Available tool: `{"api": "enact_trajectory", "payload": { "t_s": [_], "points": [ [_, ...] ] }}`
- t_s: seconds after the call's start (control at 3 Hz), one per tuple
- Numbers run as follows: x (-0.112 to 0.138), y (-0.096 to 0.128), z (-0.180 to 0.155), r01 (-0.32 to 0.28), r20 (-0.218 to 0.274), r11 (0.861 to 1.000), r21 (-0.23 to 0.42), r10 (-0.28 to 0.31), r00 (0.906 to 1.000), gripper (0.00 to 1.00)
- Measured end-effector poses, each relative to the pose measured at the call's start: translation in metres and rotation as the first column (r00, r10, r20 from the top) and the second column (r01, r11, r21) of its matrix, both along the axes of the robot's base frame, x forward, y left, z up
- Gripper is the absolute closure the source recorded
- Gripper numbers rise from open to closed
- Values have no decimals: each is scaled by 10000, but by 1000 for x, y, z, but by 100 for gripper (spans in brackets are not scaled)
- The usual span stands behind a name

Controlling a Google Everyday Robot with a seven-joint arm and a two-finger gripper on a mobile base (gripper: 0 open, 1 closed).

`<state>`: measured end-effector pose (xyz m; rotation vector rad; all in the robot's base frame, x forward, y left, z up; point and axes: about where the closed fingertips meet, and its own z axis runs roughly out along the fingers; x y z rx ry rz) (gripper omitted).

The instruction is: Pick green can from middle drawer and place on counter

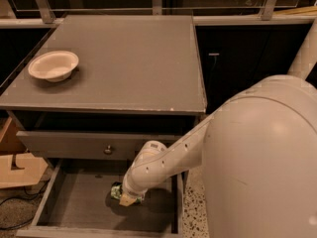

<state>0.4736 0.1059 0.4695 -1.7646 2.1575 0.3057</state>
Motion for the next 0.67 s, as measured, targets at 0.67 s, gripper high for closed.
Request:
{"api": "enact_trajectory", "payload": {
  "t_s": [0.67],
  "points": [
    [-31, -42, 57, 25, 612, 9997, -238, -10, 9981, 100]
  ]
}}
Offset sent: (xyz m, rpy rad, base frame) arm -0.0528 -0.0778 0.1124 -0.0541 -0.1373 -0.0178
